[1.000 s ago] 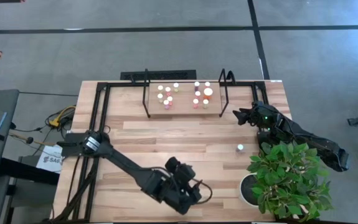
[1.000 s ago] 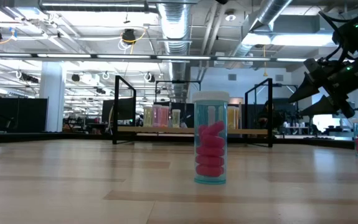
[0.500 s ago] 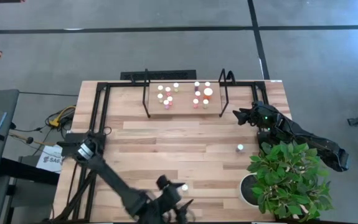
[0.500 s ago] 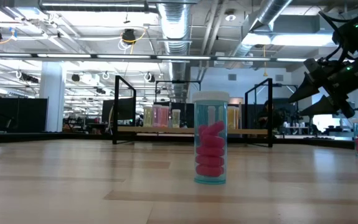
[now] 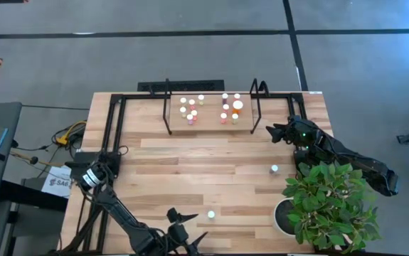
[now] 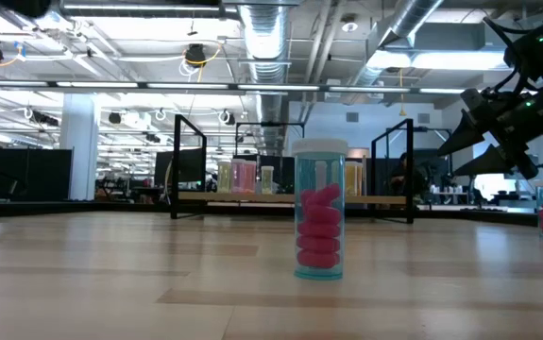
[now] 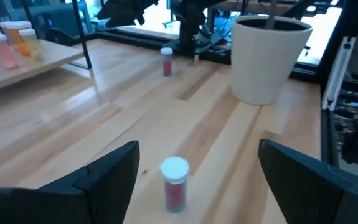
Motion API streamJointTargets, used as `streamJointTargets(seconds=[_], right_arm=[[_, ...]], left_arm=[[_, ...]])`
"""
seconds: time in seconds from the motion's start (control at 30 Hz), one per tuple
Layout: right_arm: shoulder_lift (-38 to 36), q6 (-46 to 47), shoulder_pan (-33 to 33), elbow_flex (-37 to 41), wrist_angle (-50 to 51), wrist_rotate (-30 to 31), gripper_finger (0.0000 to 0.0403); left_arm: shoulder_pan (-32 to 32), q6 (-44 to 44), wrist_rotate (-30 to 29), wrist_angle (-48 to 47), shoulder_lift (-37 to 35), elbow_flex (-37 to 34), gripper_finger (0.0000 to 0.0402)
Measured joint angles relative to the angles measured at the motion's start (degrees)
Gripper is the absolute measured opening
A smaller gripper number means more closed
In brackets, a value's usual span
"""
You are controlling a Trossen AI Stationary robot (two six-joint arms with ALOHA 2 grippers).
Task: Pick and place medicine bottles onto shelf by color
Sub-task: Put the blue pill bottle on the shelf
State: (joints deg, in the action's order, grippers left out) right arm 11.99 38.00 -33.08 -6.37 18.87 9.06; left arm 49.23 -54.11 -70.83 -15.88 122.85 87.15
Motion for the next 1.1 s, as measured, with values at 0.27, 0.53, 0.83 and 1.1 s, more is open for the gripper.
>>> streamJointTargets(seconds=[0.27,0.53,0.83,1.1], right_arm=[[0.0,0.0,0.0,0.0,0.0,0.0,0.0305],[0.0,0.0,0.0,0.0,0.0,0.0,0.0305],[0.0,0.0,0.0,0.0,0.0,0.0,0.0305],[0.0,0.0,0.0,0.0,0.0,0.0,0.0305]], left_arm=[[-2.5,8.7,1.4,16.7,0.0,-8.6,0.0316],[-7.1,15.6,10.3,23.5,0.0,-10.9,0.0316],[-9.8,16.6,14.9,25.2,1.6,-10.8,0.0316],[-9.2,20.4,11.4,37.8,7.7,-10.9,0.0316]])
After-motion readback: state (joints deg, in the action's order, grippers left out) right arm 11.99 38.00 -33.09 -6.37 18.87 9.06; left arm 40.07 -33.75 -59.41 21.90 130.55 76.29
